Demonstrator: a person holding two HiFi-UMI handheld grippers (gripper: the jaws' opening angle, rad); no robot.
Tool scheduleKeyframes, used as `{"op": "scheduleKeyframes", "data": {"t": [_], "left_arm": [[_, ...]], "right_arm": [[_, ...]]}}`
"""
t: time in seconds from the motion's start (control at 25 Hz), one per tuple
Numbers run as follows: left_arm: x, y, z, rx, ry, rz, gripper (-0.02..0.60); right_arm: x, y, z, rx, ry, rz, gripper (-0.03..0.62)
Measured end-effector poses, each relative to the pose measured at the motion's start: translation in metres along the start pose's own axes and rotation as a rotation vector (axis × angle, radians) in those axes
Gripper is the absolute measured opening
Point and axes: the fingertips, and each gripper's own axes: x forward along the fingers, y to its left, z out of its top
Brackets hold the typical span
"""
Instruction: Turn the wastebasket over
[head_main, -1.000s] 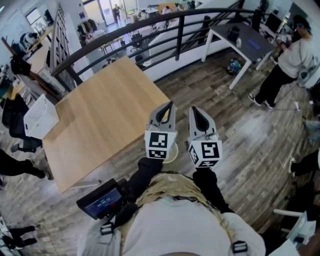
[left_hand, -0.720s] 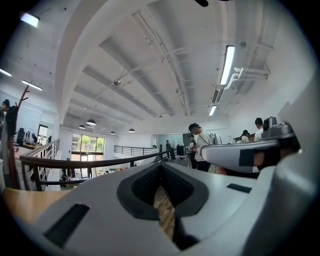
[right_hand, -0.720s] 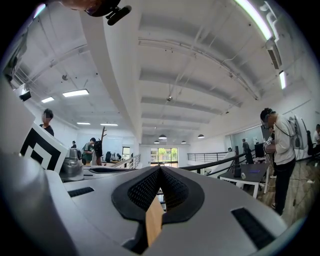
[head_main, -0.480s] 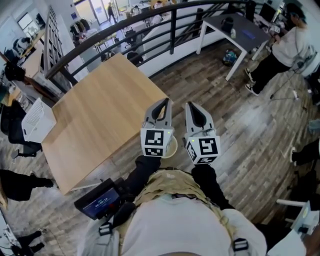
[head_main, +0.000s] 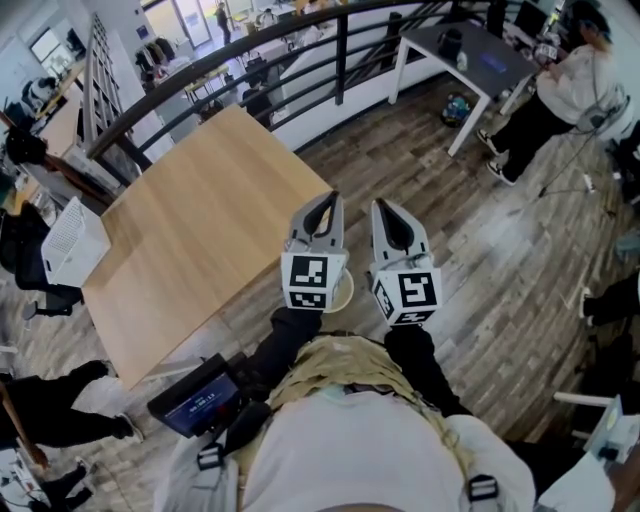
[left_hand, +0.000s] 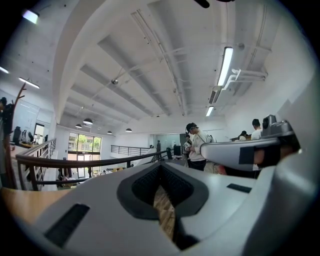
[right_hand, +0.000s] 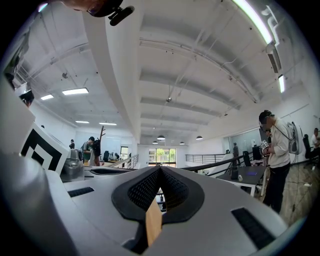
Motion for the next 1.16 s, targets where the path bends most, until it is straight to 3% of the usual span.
{"op": "scheduleKeyframes", "data": {"t": [1.16], "left_arm": [[-0.008, -0.005, -0.008, -0.016, 0.020, -0.003, 0.002]], "right_arm": [[-0.011, 0.005, -0.007, 0.009, 0.011, -0.019, 0.020]]}}
